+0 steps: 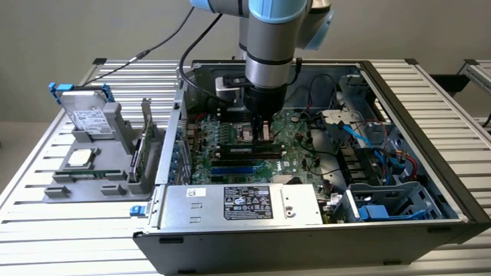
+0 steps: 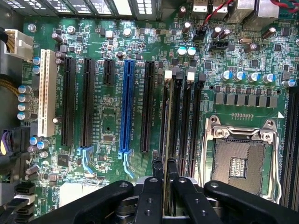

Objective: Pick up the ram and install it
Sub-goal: 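Insert the ram into the slot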

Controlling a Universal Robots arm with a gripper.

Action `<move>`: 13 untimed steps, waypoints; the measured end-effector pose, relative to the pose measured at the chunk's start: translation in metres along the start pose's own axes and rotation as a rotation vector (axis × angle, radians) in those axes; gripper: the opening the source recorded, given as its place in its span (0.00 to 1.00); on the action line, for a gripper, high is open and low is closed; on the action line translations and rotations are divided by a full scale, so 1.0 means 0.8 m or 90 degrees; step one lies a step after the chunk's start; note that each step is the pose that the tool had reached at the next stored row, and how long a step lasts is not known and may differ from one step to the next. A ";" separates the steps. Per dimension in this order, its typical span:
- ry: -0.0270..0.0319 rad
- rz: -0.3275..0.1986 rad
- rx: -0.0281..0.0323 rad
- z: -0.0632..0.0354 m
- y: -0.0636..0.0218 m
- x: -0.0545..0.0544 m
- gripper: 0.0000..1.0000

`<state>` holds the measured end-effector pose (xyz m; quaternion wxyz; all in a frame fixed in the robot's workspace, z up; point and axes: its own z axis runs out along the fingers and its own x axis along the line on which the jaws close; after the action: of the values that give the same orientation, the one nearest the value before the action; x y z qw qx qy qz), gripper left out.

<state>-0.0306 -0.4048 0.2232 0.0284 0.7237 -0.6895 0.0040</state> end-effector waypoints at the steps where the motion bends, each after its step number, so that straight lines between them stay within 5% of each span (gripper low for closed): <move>1: 0.0000 0.000 0.0000 0.000 0.000 0.000 0.14; 13: 0.0000 0.000 0.0000 0.000 0.000 0.002 0.14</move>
<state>-0.0304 -0.4061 0.2231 0.0284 0.7237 -0.6895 0.0040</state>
